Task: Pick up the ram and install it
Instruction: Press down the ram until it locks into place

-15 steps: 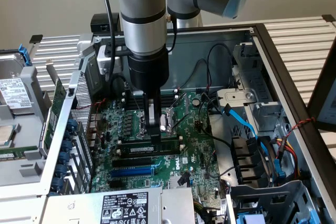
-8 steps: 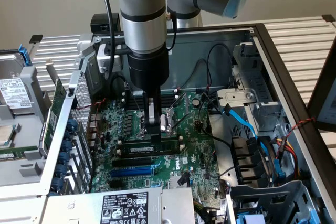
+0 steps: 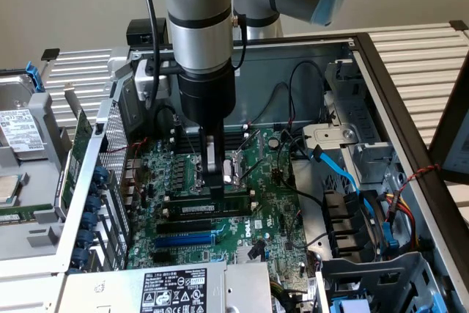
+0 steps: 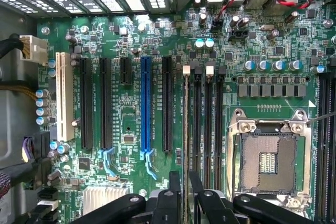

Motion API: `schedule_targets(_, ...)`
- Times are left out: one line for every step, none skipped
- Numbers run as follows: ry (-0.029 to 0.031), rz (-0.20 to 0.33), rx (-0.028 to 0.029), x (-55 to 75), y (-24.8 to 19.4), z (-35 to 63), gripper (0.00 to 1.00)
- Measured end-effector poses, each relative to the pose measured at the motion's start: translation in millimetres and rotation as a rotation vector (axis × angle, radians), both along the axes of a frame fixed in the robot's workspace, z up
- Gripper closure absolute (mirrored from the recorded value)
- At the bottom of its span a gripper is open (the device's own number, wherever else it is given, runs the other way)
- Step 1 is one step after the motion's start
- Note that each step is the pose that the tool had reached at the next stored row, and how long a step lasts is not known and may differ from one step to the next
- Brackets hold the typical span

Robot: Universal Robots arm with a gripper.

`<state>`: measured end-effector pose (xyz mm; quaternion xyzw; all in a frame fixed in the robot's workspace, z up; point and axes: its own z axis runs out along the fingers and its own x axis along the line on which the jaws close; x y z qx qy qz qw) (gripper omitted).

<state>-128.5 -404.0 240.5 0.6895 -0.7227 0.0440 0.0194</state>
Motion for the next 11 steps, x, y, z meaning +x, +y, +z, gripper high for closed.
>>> schedule_targets(0.0021, -0.003, 0.0001, -0.1, 0.0, 0.2, 0.79)
schedule_targets(0.0053, -0.007, 0.0007, -0.2, 0.0, 0.4, 0.79)
schedule_targets(0.0084, -0.011, 0.0017, -0.4, 0.0, 0.7, 0.79)
schedule_targets(0.0113, -0.016, 0.0029, -0.7, 0.0, 0.9, 0.79)
schedule_targets(0.0141, -0.021, 0.0042, -0.9, 0.0, 1.0, 0.79)
schedule_targets(0.0166, -0.025, 0.0056, -1.2, 0.0, 1.1, 0.79)
schedule_targets(0.0192, -0.031, 0.0072, -1.5, 0.0, 1.2, 0.81)
schedule_targets(0.0215, -0.036, 0.0088, -1.8, 0.0, 1.3, 0.81)
schedule_targets(0.0238, -0.040, 0.0100, -2.0, 0.0, 1.3, 0.87)
schedule_targets(0.0259, -0.044, 0.0104, -2.3, 0.0, 1.3, 0.87)
schedule_targets(0.0286, -0.047, 0.0104, -2.5, 0.0, 1.4, 0.90)
